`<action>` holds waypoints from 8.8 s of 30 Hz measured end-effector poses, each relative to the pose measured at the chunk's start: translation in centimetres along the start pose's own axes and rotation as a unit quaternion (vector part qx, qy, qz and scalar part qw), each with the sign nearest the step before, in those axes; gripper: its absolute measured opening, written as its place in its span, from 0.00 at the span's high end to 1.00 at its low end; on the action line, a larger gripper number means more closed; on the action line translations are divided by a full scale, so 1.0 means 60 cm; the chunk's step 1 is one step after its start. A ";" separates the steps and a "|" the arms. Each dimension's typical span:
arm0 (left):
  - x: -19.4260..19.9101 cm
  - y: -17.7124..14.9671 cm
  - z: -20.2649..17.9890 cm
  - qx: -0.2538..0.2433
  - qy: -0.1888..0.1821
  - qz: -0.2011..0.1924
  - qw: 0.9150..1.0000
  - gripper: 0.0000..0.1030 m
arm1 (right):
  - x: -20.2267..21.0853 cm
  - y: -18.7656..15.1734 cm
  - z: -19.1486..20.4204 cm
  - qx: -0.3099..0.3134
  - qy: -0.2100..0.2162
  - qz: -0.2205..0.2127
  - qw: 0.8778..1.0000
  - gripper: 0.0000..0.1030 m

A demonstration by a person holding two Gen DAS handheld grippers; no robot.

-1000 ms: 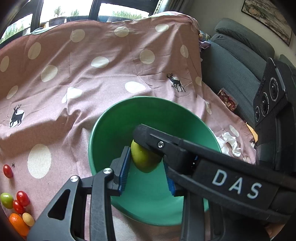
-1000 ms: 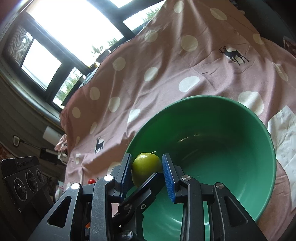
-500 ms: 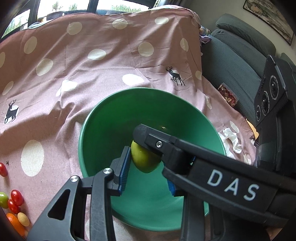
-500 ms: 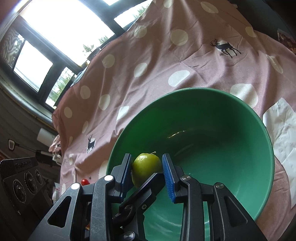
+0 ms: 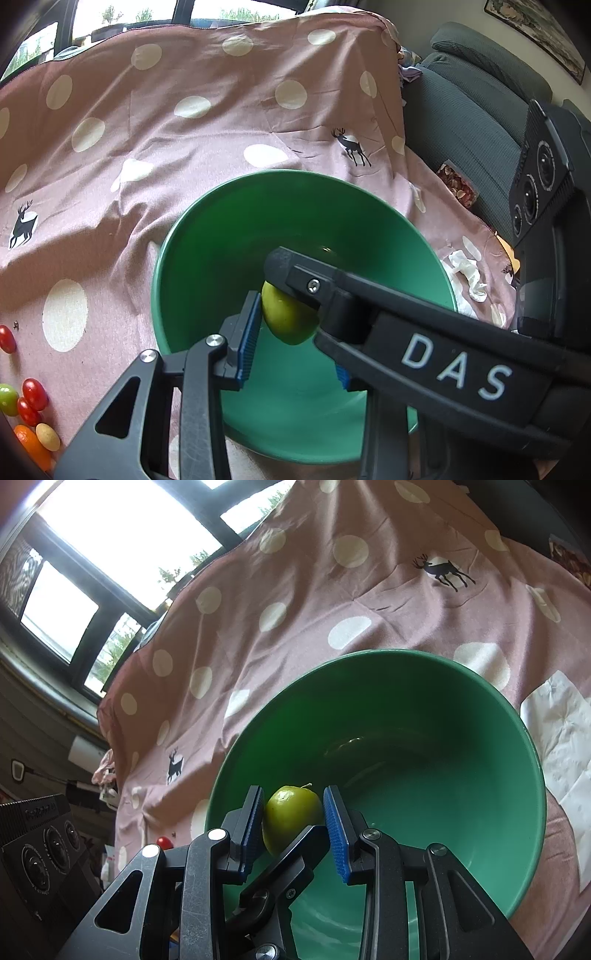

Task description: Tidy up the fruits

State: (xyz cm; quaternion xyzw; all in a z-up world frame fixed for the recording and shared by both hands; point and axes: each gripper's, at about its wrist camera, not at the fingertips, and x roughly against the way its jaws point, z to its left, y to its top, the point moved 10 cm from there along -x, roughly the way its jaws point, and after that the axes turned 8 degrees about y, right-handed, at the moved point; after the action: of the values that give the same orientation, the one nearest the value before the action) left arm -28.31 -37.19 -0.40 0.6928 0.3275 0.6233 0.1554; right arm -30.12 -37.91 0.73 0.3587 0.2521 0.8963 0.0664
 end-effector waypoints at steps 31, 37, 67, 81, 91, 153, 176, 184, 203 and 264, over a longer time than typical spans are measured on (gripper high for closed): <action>0.196 -0.043 0.188 0.110 0.114 -0.081 0.984 0.49 | -0.013 0.015 -0.026 0.074 -0.153 -0.043 0.984 0.61; 0.250 -0.119 0.296 0.173 0.174 -0.099 0.964 0.45 | -0.012 0.011 -0.031 0.116 -0.228 -0.049 0.965 0.61; 0.290 -0.198 0.472 0.330 0.204 -0.096 0.917 0.29 | -0.018 -0.085 0.180 0.151 -0.021 -0.001 0.988 0.44; 0.327 -0.232 0.547 0.382 0.229 -0.098 0.890 0.18 | -0.124 -0.172 0.274 0.154 0.049 0.105 0.981 0.21; 0.337 -0.243 0.571 0.393 0.248 -0.094 0.881 0.18 | -0.251 -0.179 0.305 0.141 0.036 0.157 0.977 0.27; 0.306 -0.205 0.481 0.321 0.258 -0.077 0.908 0.19 | -0.158 -0.247 0.260 0.185 0.013 0.180 0.966 0.56; 0.200 -0.183 0.320 0.216 0.148 -0.009 0.965 0.32 | -0.135 -0.216 0.147 0.100 -0.003 0.173 0.980 0.56; 0.183 -0.180 0.277 0.182 0.121 0.000 0.976 0.35 | -0.136 -0.215 0.144 0.093 0.005 0.175 0.980 0.62; 0.103 -0.193 0.233 0.153 0.074 0.043 0.984 0.49 | -0.141 -0.223 0.156 0.081 0.043 0.194 0.977 0.67; 0.224 -0.187 0.372 0.256 0.099 -0.037 0.961 0.66 | -0.102 -0.184 0.214 0.137 0.032 0.105 0.984 0.70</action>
State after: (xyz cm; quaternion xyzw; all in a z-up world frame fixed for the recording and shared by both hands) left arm -9.55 -15.91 -1.09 0.6314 0.5155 0.5781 -0.0370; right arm -17.61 -25.03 -0.65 0.3599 0.3353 0.8664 -0.0863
